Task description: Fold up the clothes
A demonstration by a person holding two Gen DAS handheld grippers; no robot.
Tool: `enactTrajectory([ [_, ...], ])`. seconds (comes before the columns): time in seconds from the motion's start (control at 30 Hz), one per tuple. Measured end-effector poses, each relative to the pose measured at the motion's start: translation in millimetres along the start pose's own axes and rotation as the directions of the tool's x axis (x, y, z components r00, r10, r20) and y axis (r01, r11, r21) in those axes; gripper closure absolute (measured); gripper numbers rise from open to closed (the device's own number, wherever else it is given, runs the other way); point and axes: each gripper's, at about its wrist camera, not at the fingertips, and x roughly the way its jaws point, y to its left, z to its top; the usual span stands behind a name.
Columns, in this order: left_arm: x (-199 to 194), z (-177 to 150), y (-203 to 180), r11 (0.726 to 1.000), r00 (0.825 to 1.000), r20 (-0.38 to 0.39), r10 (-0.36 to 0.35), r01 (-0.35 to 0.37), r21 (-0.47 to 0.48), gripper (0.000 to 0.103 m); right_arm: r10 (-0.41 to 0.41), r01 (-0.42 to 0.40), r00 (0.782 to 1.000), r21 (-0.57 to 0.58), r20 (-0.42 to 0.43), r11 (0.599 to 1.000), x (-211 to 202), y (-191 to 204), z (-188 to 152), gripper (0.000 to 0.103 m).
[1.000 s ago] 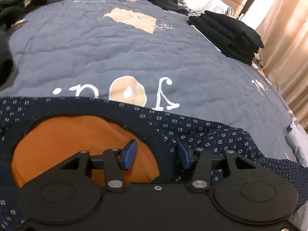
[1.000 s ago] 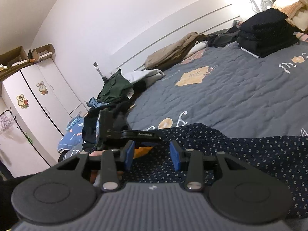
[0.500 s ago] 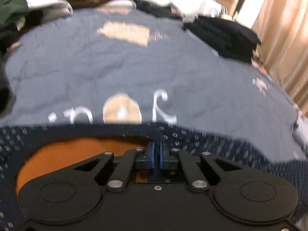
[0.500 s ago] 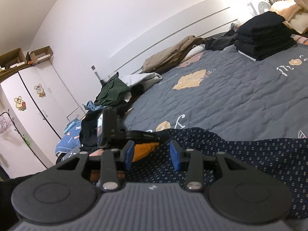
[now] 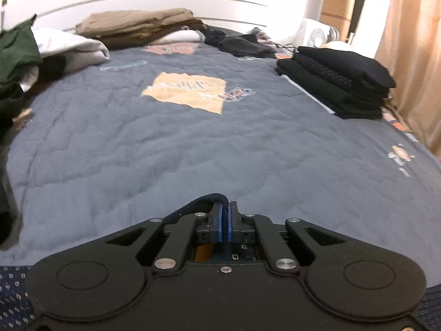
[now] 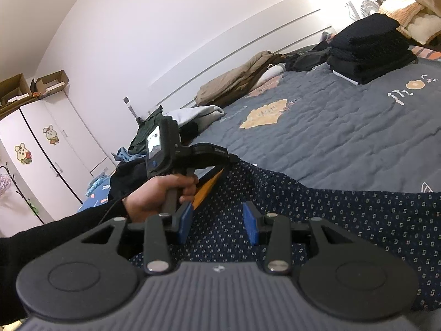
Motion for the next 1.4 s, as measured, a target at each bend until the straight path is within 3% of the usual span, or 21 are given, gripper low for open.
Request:
enactTrajectory([
  [0.1,9.3,-5.4,3.9,1.000,0.996,-0.087,-0.012,0.011,-0.017,0.097,-0.006,0.006,1.000,0.005,-0.003,1.000,-0.3,-1.3,-0.2,0.063],
  [0.17,-1.1,-11.8,6.3,1.000,0.996,-0.083,-0.012,0.014,0.024,0.094,-0.007,0.007,1.000,0.010,-0.005,1.000,-0.5,-2.0,-0.1,0.063],
  [0.3,-51.5,-16.4,31.7,0.999,0.999,-0.041,-0.036,0.038,0.033,0.073,0.002,-0.002,1.000,0.015,-0.002,1.000,-1.7,-1.1,0.2,0.063],
  [0.47,-117.0,-25.8,78.3,0.992,0.997,0.009,0.077,-0.077,0.098,0.066,0.025,-0.025,1.000,0.016,-0.004,1.000,-0.9,3.6,-0.4,0.063],
  [0.57,-144.7,-41.5,103.2,0.965,0.981,0.013,0.194,-0.193,0.179,0.064,0.040,-0.040,0.999,0.009,-0.010,0.999,1.8,7.7,-1.9,0.063],
  [0.73,-163.2,-68.1,135.2,0.919,0.952,-0.022,0.306,-0.290,0.267,0.064,0.041,-0.041,0.999,0.002,-0.032,0.999,9.9,13.3,-7.5,0.063],
  [0.93,-137.1,-70.4,129.5,0.941,0.968,-0.082,0.238,-0.209,0.267,0.051,0.041,-0.043,0.997,-0.019,-0.067,0.999,19.7,20.6,-15.2,0.063],
  [1.1,-101.1,-70.5,118.7,0.965,0.975,-0.139,0.174,-0.141,0.222,0.051,0.031,-0.034,0.996,-0.029,-0.087,0.999,23.1,19.6,-17.8,0.063],
  [1.17,-90.3,-77.9,114.7,0.955,0.967,-0.172,0.189,-0.140,0.262,0.052,0.025,-0.028,0.996,-0.025,-0.089,0.999,23.1,17.2,-17.8,0.063],
  [1.23,-83.4,-86.1,111.0,0.937,0.959,-0.191,0.208,-0.140,0.320,0.073,0.020,-0.022,0.996,-0.017,-0.089,1.000,22.7,15.2,-17.4,0.063],
  [1.27,-82.5,-86.3,112.0,0.938,0.960,-0.199,0.198,-0.127,0.321,0.090,0.020,-0.021,0.996,-0.016,-0.088,1.000,22.3,14.7,-17.3,0.063],
  [1.4,-87.8,-78.6,121.7,0.947,0.964,-0.175,0.199,-0.143,0.288,0.097,0.021,-0.022,0.996,-0.012,-0.083,1.000,20.6,13.9,-17.1,0.063],
])
